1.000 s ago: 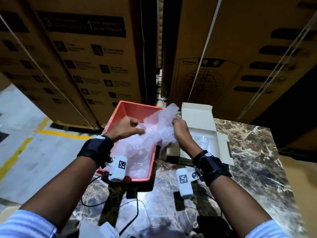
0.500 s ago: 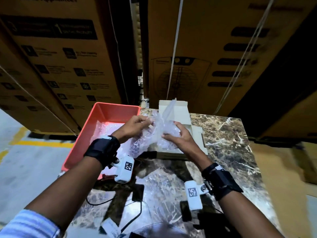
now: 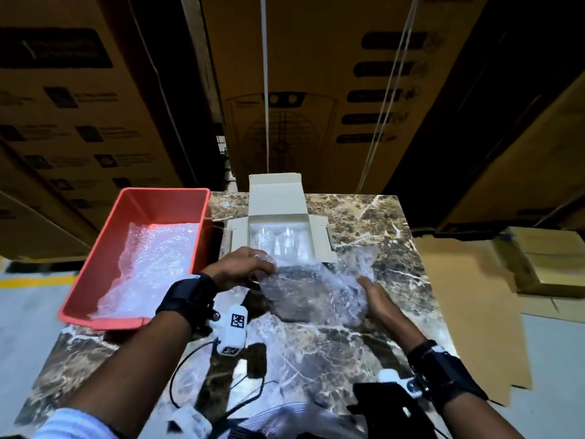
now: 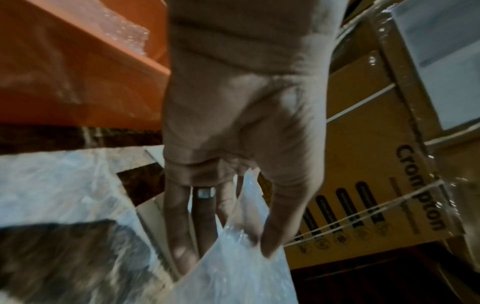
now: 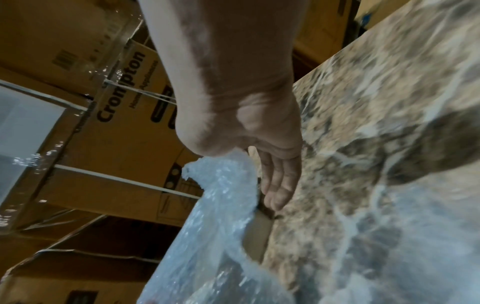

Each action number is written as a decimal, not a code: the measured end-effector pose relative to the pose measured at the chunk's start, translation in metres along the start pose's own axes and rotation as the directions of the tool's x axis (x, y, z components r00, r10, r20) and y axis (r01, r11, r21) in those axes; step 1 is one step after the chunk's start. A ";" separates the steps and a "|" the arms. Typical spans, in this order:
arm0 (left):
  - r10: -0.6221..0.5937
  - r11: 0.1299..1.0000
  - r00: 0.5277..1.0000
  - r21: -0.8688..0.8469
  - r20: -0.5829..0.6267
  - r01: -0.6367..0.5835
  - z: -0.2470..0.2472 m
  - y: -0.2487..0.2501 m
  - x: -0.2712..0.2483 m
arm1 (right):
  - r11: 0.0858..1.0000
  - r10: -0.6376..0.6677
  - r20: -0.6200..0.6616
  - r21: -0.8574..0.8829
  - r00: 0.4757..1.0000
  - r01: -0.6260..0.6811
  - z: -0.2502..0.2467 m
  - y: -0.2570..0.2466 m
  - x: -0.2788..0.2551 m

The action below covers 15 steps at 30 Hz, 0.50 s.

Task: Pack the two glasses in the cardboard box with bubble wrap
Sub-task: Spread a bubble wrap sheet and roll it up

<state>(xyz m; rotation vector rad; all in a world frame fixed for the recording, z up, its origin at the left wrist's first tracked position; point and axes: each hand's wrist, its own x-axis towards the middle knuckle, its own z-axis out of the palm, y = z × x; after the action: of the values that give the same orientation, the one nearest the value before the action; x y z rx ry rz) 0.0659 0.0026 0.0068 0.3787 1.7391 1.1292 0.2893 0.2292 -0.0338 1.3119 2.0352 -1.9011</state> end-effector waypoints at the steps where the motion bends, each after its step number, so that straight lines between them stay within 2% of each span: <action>1: -0.016 0.998 0.998 -0.054 -0.055 0.013 0.002 -0.006 0.002 | 1.000 0.013 -0.036 0.004 0.999 -0.013 -0.006 0.010 0.000; 3: -0.048 0.991 0.988 -0.127 -0.144 0.030 0.006 -0.021 0.006 | 0.999 0.015 -0.081 -0.037 0.997 -0.018 -0.019 0.027 -0.002; 5: -0.071 0.988 0.978 -0.147 -0.195 0.043 0.010 -0.034 0.006 | 0.992 0.037 -0.178 -0.109 0.983 -0.057 -0.033 0.051 0.002; 6: -0.073 0.988 0.971 -0.150 -0.227 0.039 0.011 -0.040 0.007 | 0.995 0.036 -0.206 -0.087 0.978 -0.055 -0.036 0.055 -0.003; 9: -0.073 0.980 0.937 -0.200 -0.342 0.004 0.018 -0.055 0.006 | 0.989 0.046 -0.196 0.149 0.980 -0.016 -0.043 0.070 -0.011; 12: -0.106 0.982 0.892 -0.187 -0.439 0.024 0.024 -0.073 0.006 | 0.967 0.069 -0.195 0.254 0.978 -0.018 -0.042 0.069 -0.015; 14: -0.129 0.981 0.863 -0.188 -0.489 0.040 0.027 -0.086 0.008 | 0.920 0.156 -0.170 0.384 0.973 -0.080 -0.042 0.073 -0.009; 15: -0.128 0.983 0.850 -0.176 -0.512 0.042 0.029 -0.092 0.009 | 0.915 0.166 -0.168 0.394 0.972 -0.088 -0.042 0.076 -0.006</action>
<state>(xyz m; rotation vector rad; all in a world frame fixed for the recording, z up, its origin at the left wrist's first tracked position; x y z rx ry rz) 0.1079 -0.0240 -0.0764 -0.1252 2.0871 1.3809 0.3589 0.2523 -0.0804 1.7380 1.6466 -2.2686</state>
